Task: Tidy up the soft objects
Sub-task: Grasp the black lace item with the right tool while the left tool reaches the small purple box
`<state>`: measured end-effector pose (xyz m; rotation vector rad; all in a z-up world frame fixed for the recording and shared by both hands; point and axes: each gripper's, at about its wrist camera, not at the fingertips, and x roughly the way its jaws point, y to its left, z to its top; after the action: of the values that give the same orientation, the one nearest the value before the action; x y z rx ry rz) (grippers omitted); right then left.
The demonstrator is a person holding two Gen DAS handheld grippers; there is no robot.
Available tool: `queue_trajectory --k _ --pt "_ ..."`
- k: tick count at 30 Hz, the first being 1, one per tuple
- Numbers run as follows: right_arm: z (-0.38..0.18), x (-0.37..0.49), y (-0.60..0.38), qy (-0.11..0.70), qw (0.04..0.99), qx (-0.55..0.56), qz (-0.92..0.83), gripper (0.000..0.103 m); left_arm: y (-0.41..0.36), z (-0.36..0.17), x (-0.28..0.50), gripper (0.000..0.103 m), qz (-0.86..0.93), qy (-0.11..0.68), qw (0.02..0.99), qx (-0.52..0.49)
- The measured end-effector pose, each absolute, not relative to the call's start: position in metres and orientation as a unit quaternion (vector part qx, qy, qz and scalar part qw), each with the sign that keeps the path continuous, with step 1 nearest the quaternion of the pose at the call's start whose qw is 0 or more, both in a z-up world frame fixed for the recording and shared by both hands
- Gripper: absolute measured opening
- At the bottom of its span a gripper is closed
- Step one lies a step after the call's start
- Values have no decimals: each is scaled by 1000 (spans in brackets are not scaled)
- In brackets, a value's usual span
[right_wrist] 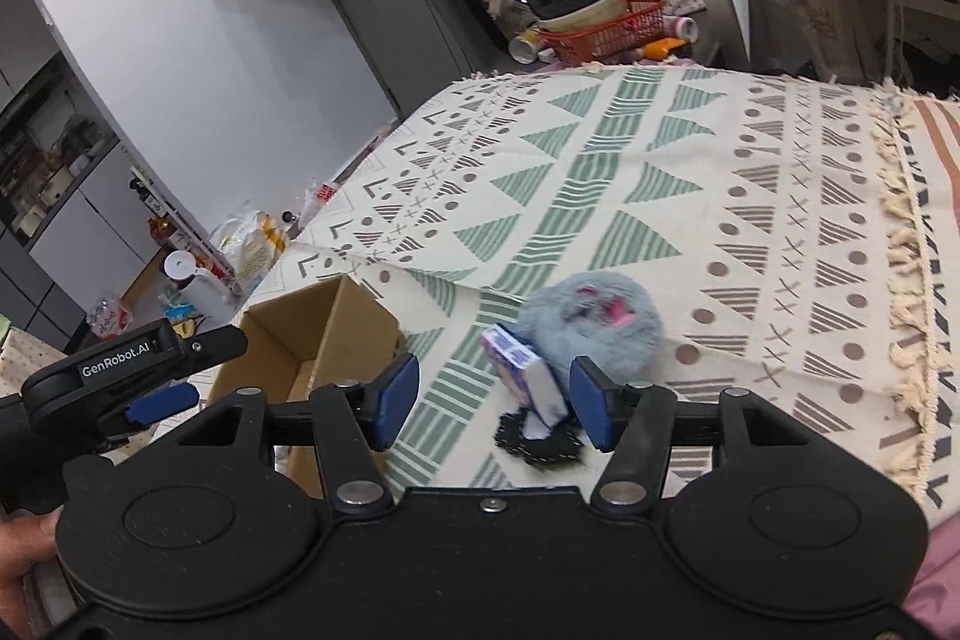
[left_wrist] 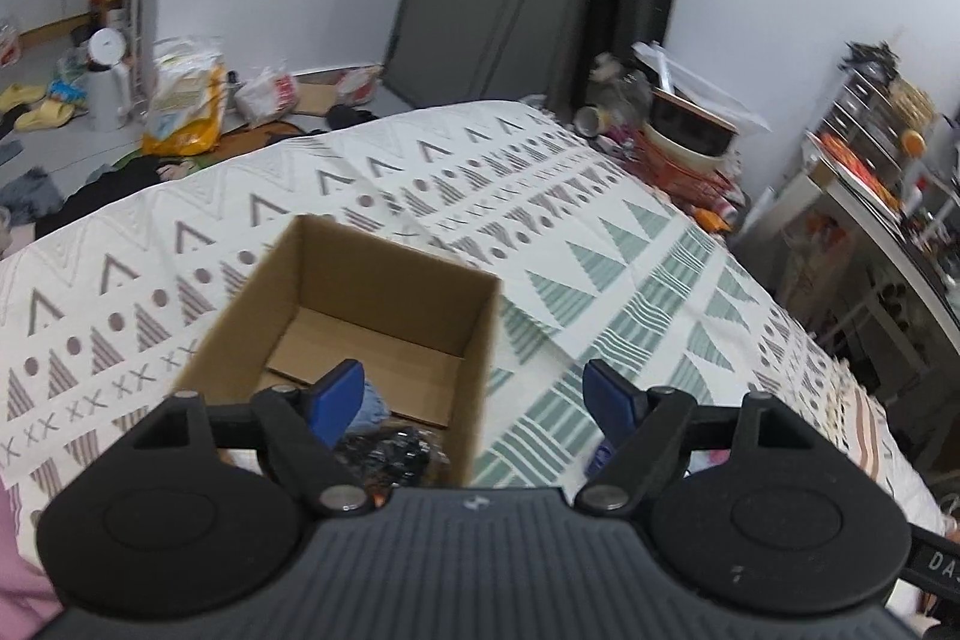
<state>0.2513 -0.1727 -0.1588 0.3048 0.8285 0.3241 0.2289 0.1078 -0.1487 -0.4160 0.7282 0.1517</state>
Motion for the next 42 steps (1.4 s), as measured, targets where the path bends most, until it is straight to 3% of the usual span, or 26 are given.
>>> queue_trajectory --k 26,34,42 --pt "-237 264 -214 451 837 249 185 58 6 -173 247 78 -25 389 918 -73" --pt "-262 286 -203 475 821 252 193 57 -6 -187 259 69 -30 407 910 -71" --pt "-294 303 -192 507 803 244 198 43 -10 -202 274 67 -40 430 897 -93"
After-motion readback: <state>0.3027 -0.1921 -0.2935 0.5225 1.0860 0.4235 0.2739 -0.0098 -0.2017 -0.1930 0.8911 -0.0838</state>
